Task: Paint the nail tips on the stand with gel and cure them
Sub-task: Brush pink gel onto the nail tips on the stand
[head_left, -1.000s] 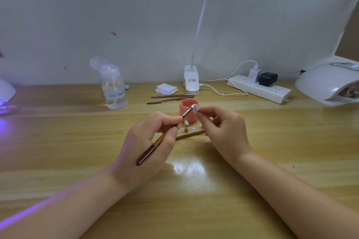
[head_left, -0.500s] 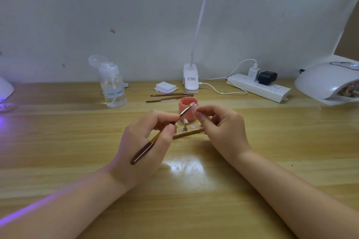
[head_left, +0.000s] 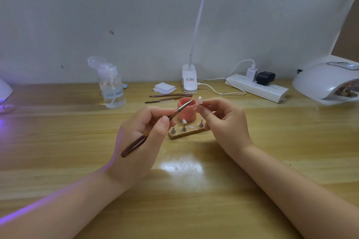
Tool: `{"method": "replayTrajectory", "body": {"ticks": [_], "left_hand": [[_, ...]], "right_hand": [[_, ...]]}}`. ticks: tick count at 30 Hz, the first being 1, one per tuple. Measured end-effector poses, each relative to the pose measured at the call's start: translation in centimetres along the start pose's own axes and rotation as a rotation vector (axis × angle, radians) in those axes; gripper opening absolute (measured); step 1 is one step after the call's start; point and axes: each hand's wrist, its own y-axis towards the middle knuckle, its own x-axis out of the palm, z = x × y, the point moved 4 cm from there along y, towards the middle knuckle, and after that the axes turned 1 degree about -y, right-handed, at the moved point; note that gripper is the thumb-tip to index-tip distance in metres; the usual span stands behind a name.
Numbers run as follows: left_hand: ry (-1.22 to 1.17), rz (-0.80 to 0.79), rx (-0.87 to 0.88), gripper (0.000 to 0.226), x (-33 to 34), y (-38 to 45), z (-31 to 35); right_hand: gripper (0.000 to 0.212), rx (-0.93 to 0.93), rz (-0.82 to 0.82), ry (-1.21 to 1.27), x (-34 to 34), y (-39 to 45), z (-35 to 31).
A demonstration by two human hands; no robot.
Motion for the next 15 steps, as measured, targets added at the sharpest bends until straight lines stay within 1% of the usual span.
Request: {"method": "replayTrajectory", "body": {"ticks": [4, 7, 11, 15], "left_hand": [[-0.029, 0.001, -0.012, 0.023, 0.34, -0.01, 0.32], [-0.042, 0.023, -0.020, 0.024, 0.22, 0.06, 0.37], [-0.046, 0.013, 0.000, 0.021, 0.28, 0.02, 0.52], [-0.023, -0.010, -0.012, 0.022, 0.37, -0.03, 0.30]], "right_hand": [[0.016, -0.011, -0.042, 0.063, 0.59, -0.16, -0.53], [0.011, -0.022, -0.059, 0.081, 0.83, -0.49, -0.94], [0.003, -0.018, -0.044, 0.051, 0.70, -0.52, -1.05], [0.013, -0.027, -0.025, -0.022, 0.33, -0.30, -0.85]]}}
